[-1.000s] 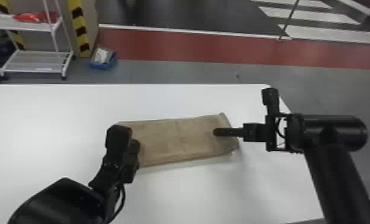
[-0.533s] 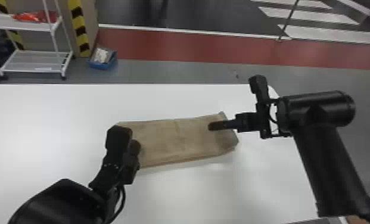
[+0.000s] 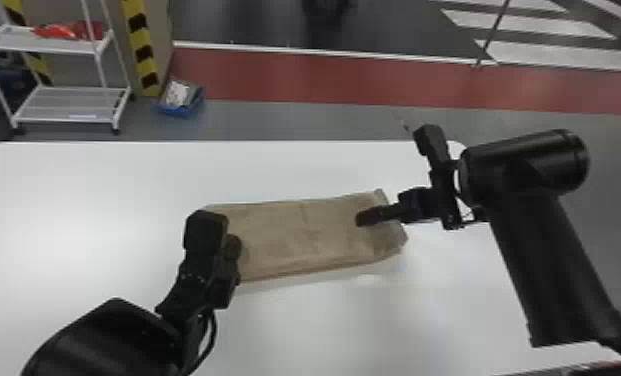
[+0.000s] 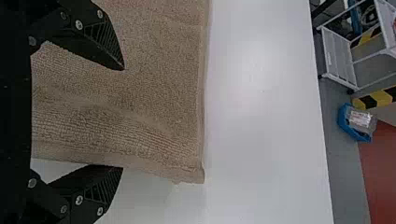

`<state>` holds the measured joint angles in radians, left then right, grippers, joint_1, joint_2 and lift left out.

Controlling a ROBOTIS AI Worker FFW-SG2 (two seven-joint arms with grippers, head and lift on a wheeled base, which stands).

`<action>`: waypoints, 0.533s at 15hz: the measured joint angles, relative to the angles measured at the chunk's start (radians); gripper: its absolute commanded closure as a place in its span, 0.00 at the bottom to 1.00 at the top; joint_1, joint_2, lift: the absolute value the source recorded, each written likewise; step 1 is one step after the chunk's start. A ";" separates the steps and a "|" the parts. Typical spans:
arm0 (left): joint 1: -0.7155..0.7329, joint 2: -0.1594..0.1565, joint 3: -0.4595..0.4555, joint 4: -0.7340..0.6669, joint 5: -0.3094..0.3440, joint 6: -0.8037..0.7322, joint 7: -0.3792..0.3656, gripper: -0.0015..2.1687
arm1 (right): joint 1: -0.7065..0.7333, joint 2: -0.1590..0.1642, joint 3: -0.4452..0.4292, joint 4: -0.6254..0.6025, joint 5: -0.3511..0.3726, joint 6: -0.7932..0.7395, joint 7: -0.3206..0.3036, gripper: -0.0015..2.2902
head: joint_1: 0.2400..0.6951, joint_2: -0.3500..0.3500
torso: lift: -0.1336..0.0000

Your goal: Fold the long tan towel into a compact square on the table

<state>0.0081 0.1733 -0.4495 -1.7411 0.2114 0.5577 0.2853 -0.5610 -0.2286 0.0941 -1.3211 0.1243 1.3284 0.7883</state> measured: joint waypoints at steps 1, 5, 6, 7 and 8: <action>-0.001 0.000 0.000 0.001 -0.001 0.000 0.000 0.99 | -0.001 -0.001 0.000 0.000 0.016 0.003 0.006 0.11 | 1.00 0.28 | 0.07; -0.002 0.000 0.002 0.004 -0.001 0.000 -0.001 0.99 | -0.008 -0.003 0.015 0.021 0.052 -0.006 0.009 0.11 | 1.00 0.26 | 0.07; -0.003 -0.001 0.001 0.005 -0.001 0.000 0.000 0.99 | -0.009 -0.001 0.029 0.037 0.057 -0.016 0.008 0.11 | 1.00 0.27 | 0.07; -0.003 -0.001 0.001 0.006 -0.001 0.000 0.000 0.99 | -0.012 0.002 0.042 0.054 0.061 -0.032 0.008 0.11 | 1.00 0.27 | 0.07; -0.003 -0.001 0.001 0.006 -0.003 0.000 0.000 0.99 | -0.016 0.004 0.052 0.071 0.064 -0.047 0.008 0.14 | 1.00 0.27 | 0.07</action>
<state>0.0046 0.1726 -0.4484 -1.7351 0.2089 0.5577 0.2853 -0.5774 -0.2245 0.1461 -1.2502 0.1885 1.2809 0.7959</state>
